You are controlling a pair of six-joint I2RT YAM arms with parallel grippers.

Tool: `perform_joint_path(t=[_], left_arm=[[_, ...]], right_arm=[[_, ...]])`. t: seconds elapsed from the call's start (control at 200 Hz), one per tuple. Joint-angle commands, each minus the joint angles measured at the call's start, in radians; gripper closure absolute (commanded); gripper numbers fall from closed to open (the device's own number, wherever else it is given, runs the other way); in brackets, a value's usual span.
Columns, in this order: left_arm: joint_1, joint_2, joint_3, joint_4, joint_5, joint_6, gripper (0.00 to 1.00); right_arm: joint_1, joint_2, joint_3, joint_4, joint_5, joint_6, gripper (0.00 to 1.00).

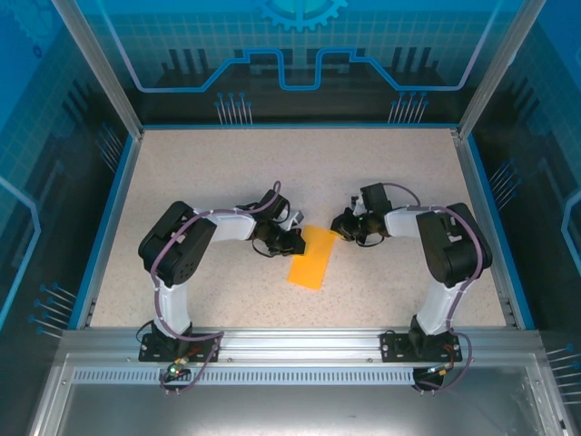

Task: Fold a paper plane with a square sheet of paper (pick it up from the middle)
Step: Fold the square sheet of paper in half at the center of the table.

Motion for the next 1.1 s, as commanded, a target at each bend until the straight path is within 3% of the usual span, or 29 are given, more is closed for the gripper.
perform_joint_path(t=[0.0,0.195,0.505,0.755,1.095], left_arm=[[-0.002,0.087,-0.069,-0.152,-0.227,0.031,1.0],[-0.002,0.081,-0.074,-0.138,-0.218,0.016,1.0],[-0.002,0.077,-0.089,-0.126,-0.214,0.011,1.0],[-0.003,0.085,-0.086,-0.119,-0.207,0.01,1.0],[-0.002,0.086,-0.084,-0.13,-0.212,0.021,1.0]], right_arm=[[-0.021,-0.131,-0.013,-0.007,-0.049,-0.014,0.87],[0.007,-0.303,-0.095,-0.039,-0.035,-0.019,0.85],[0.315,-0.458,-0.314,0.036,0.192,0.159,0.85],[0.473,-0.372,-0.348,0.137,0.204,0.233,0.83],[0.501,-0.294,-0.415,0.164,0.202,0.262,0.83]])
